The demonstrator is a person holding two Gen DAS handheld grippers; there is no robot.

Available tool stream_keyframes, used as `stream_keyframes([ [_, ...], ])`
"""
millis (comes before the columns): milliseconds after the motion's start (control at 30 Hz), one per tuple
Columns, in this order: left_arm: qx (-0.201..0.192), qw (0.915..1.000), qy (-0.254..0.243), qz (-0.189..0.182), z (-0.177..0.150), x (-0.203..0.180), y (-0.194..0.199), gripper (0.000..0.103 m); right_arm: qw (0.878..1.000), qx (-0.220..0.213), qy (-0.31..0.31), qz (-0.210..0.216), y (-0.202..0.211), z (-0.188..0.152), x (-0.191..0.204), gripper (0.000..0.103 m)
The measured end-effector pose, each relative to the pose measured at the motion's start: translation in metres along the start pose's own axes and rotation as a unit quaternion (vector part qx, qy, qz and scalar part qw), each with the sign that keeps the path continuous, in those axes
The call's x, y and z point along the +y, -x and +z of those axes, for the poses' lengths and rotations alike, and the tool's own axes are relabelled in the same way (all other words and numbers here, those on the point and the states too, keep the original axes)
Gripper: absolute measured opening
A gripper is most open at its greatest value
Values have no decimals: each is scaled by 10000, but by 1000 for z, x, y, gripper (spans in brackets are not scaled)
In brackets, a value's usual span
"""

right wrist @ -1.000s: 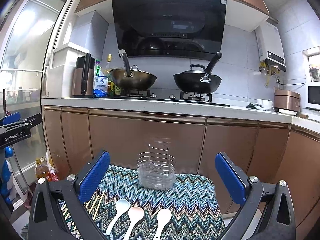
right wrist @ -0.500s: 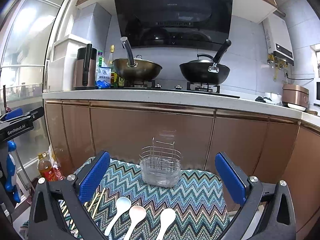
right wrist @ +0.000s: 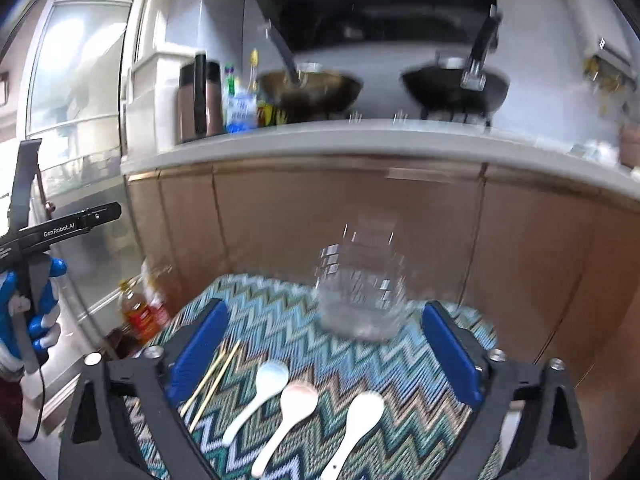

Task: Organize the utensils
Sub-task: 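Close the right gripper on a white spoon while the left gripper closes on a chopstick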

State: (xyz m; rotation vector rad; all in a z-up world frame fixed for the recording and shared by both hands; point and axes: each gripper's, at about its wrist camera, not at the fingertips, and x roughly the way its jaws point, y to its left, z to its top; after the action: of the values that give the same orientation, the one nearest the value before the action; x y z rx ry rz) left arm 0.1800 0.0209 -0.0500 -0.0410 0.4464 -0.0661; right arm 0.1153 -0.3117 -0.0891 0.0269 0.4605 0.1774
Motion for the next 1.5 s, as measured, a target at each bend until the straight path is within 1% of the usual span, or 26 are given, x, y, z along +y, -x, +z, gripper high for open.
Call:
stream_keyframes([
  [33, 183, 9998, 8, -34, -4, 4, -7, 95, 9997, 199, -41, 107, -10, -5, -4, 85],
  [67, 444, 9990, 18, -88, -10, 9, -18, 95, 9992, 342, -56, 200, -17, -10, -7, 83],
  [133, 752, 9970, 78, -155, -18, 17, -33, 94, 9971, 622, -64, 423, -33, -20, -10, 77],
  [167, 1024, 9943, 157, -265, -25, 22, -45, 94, 9955, 783, -62, 538, -42, -26, -11, 76],
  [233, 1383, 9889, 328, -428, -32, 29, -61, 94, 9917, 1051, -79, 741, -58, -37, -11, 65],
  [267, 1648, 9835, 478, -571, -38, 33, -73, 94, 9895, 1171, -100, 839, -66, -43, -12, 62],
  [333, 1958, 9755, 656, -754, -47, 34, -88, 93, 9845, 1429, -141, 1008, -82, -51, -12, 54],
  [400, 2329, 9653, 776, -887, -56, 33, -107, 92, 9804, 1629, -143, 1100, -96, -58, -12, 51],
  [433, 2441, 9623, 799, -891, -58, 34, -113, 88, 9781, 1730, -146, 1151, -104, -62, -13, 50],
  [467, 2617, 9573, 824, -916, -63, 32, -123, 81, 9756, 1827, -154, 1205, -111, -65, -14, 49],
  [500, 2722, 9541, 834, -936, -65, 32, -127, 77, 9738, 1897, -164, 1245, -117, -67, -15, 47],
  [567, 2999, 9453, 850, -958, -73, 31, -144, 58, 9694, 2053, -201, 1332, -130, -74, -18, 43],
  [633, 3263, 9354, 925, -1002, -82, 32, -158, 50, 9646, 2207, -267, 1422, -141, -79, -21, 38],
  [667, 3409, 9297, 962, -1014, -89, 33, -167, 48, 9621, 2275, -308, 1472, -146, -81, -24, 38],
  [733, 3584, 9231, 985, -991, -94, 37, -176, 47, 9583, 2386, -357, 1534, -156, -85, -28, 38],
  [767, 3680, 9190, 1003, -995, -99, 37, -183, 45, 9564, 2437, -361, 1566, -160, -86, -28, 38],
  [800, 3734, 9167, 1008, -999, -100, 38, -187, 42, 9550, 2470, -360, 1600, -163, -87, -29, 37],
  [867, 3883, 9090, 1084, -1056, -105, 41, -196, 35, 9526, 2528, -332, 1662, -169, -88, -28, 35],
  [933, 4011, 9029, 1132, -1054, -110, 43, -204, 31, 9509, 2589, -275, 1674, -175, -90, -26, 32],
  [1033, 4111, 8995, 1116, -973, -116, 46, -212, 27, 9491, 2649, -210, 1693, -180, -92, -22, 30],
  [1133, 4202, 8956, 1105, -956, -122, 49, -219, 22, 9474, 2692, -184, 1722, -183, -93, -22, 28],
  [1267, 4317, 8911, 1053, -925, -130, 49, -225, 18, 9458, 2739, -161, 1736, -188, -95, -20, 27],
  [1500, 4374, 8896, 947, -912, -135, 47, -230, 16, 9389, 2882, 8, 1879, -197, -95, -12, 27],
])
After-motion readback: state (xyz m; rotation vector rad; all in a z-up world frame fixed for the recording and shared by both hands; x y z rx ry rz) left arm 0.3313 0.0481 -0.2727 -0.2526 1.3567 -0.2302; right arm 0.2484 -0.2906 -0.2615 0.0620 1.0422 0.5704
